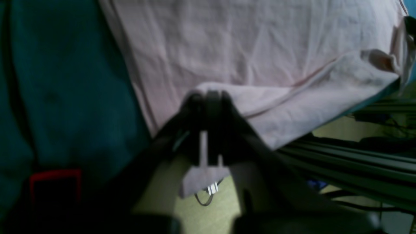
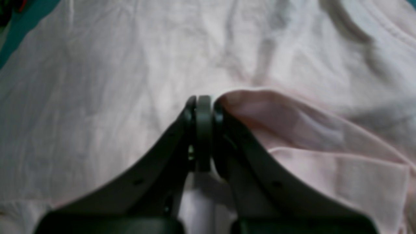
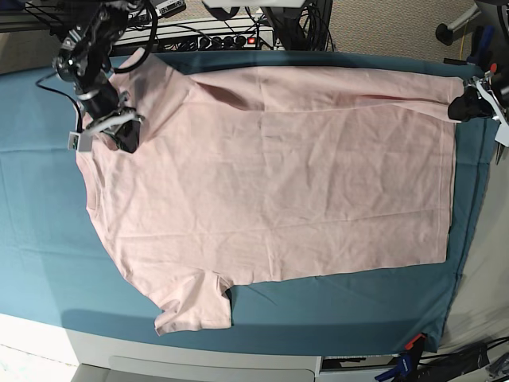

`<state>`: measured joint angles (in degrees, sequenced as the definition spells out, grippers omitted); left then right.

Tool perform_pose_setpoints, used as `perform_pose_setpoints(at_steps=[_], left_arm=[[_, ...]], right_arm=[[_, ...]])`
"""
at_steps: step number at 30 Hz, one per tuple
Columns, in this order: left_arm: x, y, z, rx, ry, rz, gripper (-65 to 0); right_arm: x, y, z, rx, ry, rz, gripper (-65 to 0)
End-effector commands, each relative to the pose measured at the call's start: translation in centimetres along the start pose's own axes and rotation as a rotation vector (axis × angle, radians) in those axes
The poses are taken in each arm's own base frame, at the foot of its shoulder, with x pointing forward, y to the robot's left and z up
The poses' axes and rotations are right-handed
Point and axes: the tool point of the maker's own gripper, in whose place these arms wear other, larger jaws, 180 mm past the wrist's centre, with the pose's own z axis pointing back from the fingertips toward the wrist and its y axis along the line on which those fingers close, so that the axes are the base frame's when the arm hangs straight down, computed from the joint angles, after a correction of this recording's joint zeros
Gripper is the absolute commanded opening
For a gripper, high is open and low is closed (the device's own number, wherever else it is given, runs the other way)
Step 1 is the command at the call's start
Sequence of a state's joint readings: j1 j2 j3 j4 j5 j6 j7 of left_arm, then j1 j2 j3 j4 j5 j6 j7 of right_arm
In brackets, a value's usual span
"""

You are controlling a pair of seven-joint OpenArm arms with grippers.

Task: Fold the T-shirt properly
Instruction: 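Lower the shirt and reposition the right gripper on the shoulder edge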

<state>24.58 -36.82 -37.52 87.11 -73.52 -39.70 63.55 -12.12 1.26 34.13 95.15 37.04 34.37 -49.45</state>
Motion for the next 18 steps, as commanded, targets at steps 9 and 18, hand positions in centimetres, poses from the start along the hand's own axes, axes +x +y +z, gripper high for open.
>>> perform_pose_setpoints(at_steps=[9,18], left_arm=[[2.8,1.1,0.5,0.062,-0.083,-0.04,-65.0],[2.8,1.2,0.5,0.069,-0.086,-0.045,-65.0]], right_arm=[[5.8,0.5,-1.0,0.036,-0.138,0.044,-65.0],[6.4,0.6,-0.9,0.038,-0.173,0.043,-65.0]])
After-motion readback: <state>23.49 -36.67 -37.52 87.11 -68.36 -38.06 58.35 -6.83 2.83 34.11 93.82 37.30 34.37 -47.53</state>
